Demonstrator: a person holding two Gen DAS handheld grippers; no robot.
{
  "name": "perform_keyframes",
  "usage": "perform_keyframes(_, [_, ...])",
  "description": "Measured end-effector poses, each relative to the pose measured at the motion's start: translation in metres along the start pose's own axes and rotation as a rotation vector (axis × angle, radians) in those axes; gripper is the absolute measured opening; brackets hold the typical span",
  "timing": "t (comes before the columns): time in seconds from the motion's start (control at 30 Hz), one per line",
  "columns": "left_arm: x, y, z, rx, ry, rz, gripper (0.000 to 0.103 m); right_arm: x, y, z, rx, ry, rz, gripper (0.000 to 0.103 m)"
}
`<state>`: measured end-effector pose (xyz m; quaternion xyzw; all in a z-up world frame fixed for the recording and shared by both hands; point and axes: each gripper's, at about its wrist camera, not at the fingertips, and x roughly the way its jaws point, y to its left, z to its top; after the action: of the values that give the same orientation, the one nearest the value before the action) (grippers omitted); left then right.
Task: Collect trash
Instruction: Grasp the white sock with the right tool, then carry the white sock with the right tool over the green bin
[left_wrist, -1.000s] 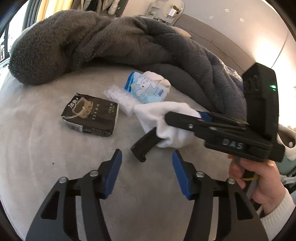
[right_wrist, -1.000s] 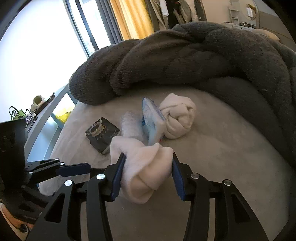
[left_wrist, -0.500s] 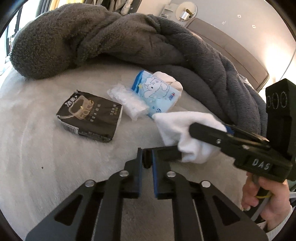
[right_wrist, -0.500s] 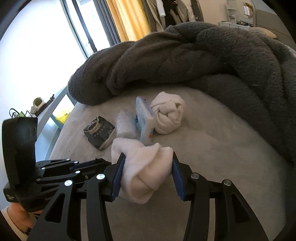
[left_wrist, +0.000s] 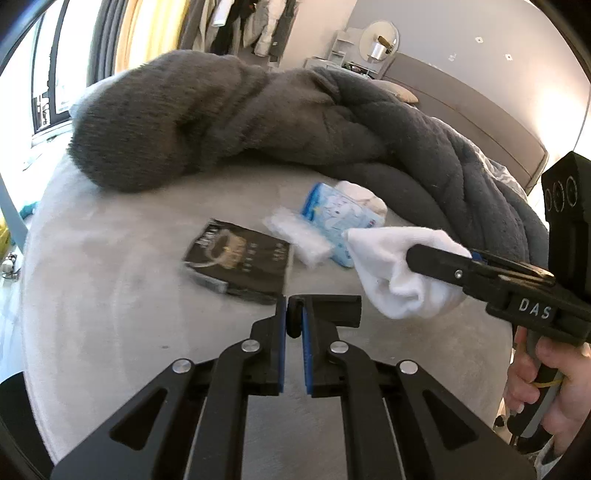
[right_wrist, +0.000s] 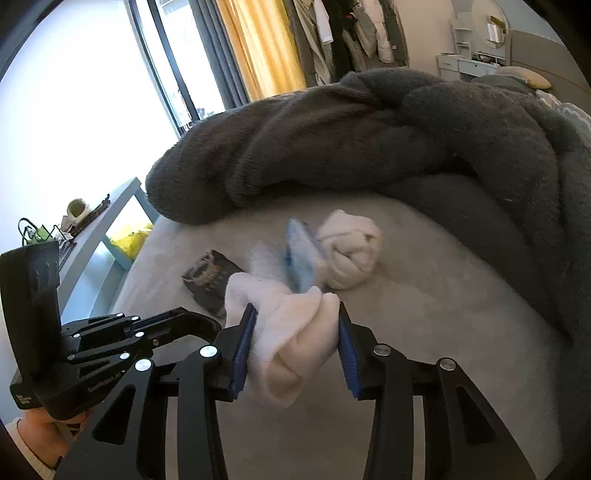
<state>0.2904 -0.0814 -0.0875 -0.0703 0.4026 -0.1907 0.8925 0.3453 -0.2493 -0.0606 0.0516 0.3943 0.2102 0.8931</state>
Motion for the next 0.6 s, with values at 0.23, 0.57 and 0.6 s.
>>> perform_keyframes(0.23, [-0.024,0.023,0.000,-0.006,-0.021,0.027,0.009,0.009,0.039,0.007,-0.035,0.003,0.029,0.042])
perform_keyframes(0.57, [-0.062,0.072,-0.008,-0.031,-0.033,0.110,0.009,0.028,0.091,0.018,-0.091,0.009,0.072,0.042])
perform_keyframes(0.6, [-0.065,0.076,-0.010,-0.035,-0.033,0.116,0.009,0.030,0.096,0.020,-0.095,0.010,0.076,0.042])
